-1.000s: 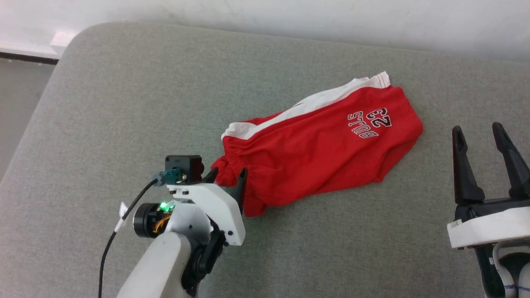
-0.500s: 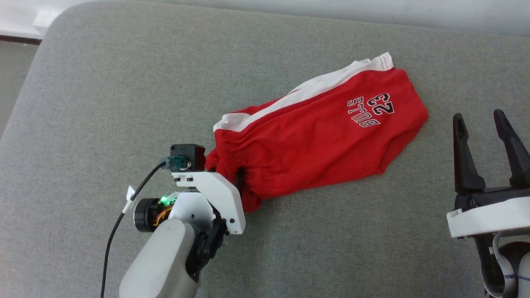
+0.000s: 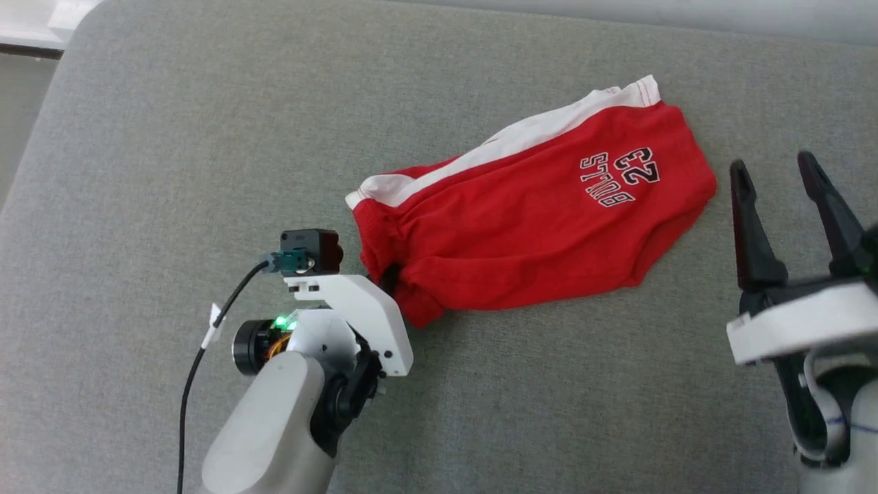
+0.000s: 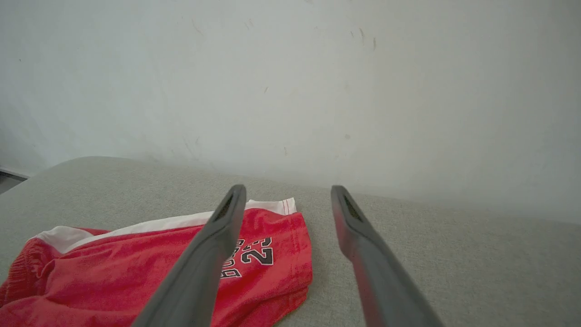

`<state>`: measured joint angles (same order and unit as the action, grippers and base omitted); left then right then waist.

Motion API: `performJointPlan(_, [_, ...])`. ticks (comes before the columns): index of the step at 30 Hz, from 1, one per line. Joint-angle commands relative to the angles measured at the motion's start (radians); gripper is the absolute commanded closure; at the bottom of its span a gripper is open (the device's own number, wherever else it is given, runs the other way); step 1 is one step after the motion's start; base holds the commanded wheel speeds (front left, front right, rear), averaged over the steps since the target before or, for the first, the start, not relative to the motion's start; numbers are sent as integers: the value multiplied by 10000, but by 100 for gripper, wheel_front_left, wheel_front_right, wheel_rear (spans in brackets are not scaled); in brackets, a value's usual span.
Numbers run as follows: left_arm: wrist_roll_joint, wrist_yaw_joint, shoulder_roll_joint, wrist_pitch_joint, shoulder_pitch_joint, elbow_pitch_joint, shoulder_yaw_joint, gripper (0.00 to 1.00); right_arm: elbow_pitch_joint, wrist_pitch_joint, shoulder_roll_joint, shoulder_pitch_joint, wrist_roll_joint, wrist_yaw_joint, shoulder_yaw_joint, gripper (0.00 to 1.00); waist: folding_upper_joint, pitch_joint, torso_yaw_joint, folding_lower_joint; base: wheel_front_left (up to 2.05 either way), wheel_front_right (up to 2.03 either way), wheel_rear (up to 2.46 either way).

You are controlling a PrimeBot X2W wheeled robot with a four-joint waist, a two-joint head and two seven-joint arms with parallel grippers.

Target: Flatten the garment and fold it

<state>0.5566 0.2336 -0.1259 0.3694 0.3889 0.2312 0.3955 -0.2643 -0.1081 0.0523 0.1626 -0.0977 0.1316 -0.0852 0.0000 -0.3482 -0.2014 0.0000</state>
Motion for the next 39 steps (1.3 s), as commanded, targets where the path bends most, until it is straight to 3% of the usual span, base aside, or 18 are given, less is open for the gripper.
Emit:
performJointPlan(1, [90, -86, 135, 88, -196, 292, 135, 100, 37, -107, -17, 250, 25, -9, 8, 0, 0, -12, -24, 0, 0, 0, 0])
performJointPlan(9, [137, -282, 243, -176, 46, 180, 268, 100, 1039, -3252, 534, 2186, 148, -9, -217, 0, 0, -419, -263, 0, 0, 0, 0])
performJointPlan(17, [179, -431, 419, -421, 403, 127, 498, 100, 2609, -5731, 994, 3933, 145, -9, -156, 0, 0, -1054, -663, 0, 0, 0, 0])
performJointPlan(30, [373, -528, 644, -780, 990, 485, 907, 100, 3724, -8416, 1073, 4168, 162, -9, -457, 0, 0, -1469, -1280, 0, 0, 0, 0])
performJointPlan(31, [392, -517, 652, -804, 1014, 509, 920, 100, 3745, -8601, 1032, 4138, 157, -9, -512, 10, 0, -1472, -1301, 0, 0, 0, 0])
performJointPlan(32, [414, -509, 659, -823, 1037, 532, 932, 100, 3748, -8745, 962, 4118, 137, -9, -599, 51, 0, -1475, -1318, 0, 0, 0, 0])
performJointPlan(34, [458, -499, 669, -859, 1081, 575, 947, 100, 3701, -8880, 843, 4089, 132, -9, -735, 100, 0, -1479, -1343, 0, 0, 0, 0])
performJointPlan(39, [556, -453, 636, -1002, 1057, 652, 848, 100, 3590, -8769, 568, 3970, 40, -9, -992, 100, 0, -1353, -1274, 0, 0, 0, 0])
